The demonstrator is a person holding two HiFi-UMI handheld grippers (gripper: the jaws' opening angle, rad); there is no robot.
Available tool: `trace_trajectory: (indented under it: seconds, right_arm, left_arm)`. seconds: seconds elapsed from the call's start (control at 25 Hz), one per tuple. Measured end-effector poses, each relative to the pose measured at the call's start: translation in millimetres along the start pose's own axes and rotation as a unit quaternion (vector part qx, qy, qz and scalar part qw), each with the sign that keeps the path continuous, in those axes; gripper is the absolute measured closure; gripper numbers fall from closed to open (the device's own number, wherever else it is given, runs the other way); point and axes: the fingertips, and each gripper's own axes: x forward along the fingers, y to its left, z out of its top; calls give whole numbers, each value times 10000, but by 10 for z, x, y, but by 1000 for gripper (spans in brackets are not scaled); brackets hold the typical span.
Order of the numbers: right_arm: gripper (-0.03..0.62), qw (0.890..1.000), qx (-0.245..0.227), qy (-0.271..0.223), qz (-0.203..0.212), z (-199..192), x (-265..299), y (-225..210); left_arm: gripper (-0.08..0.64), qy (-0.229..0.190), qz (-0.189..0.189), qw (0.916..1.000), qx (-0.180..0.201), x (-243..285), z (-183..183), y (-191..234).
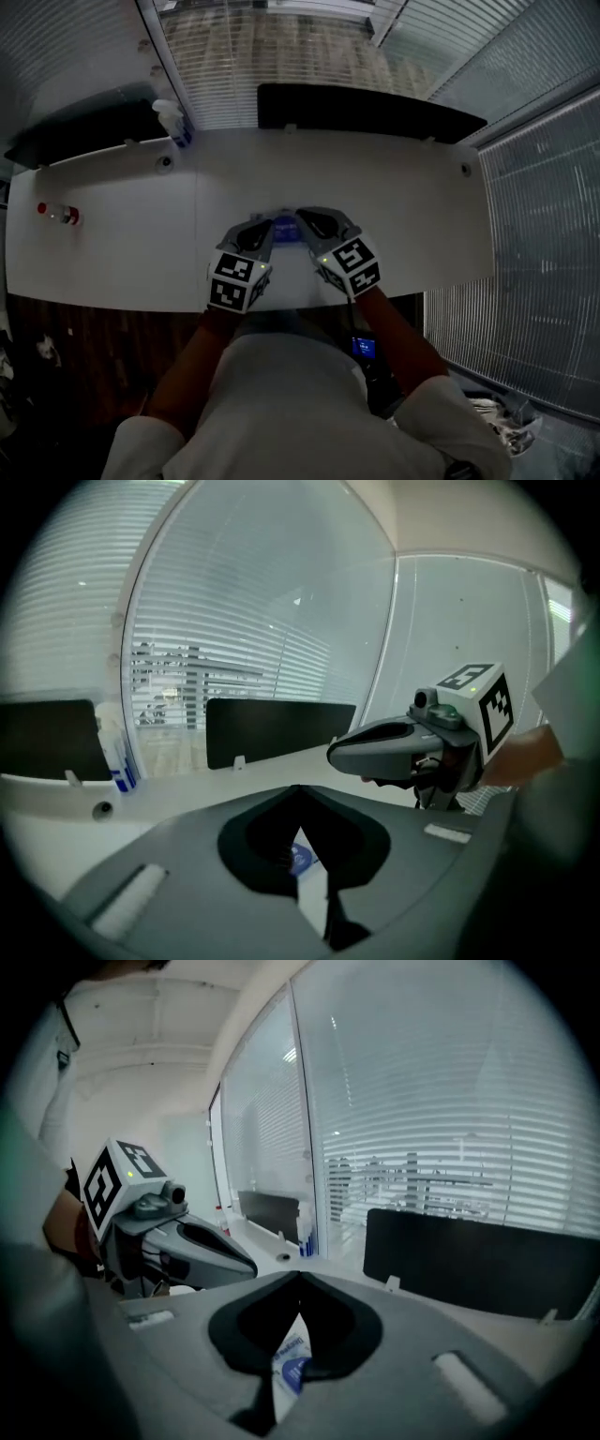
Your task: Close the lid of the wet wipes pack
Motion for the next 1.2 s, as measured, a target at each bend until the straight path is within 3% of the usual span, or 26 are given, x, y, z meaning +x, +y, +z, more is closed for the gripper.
trace_trajectory:
  seconds: [0.28,0.56,0.88,1.2]
  right_arm:
    - [591,9955,45,-889,-316,716,-537,332]
    - [591,9863,129,-1588,-439,1567,-1128,508]
    - [591,9753,-5,-2144,-522,1759,-1413,690]
    - [591,9697,131,-2365,-601,1736,-1613,825]
  left_arm:
    - [558,-835,-190,9963,41,-541,638,-393]
    - [558,-1794,-202,9827,406,-1205,1510,-652]
    - [557,-2206,-440,9736,380,-1563,1573,-764]
    - [557,-2615,-376,9623,650,-1597,1651,-887]
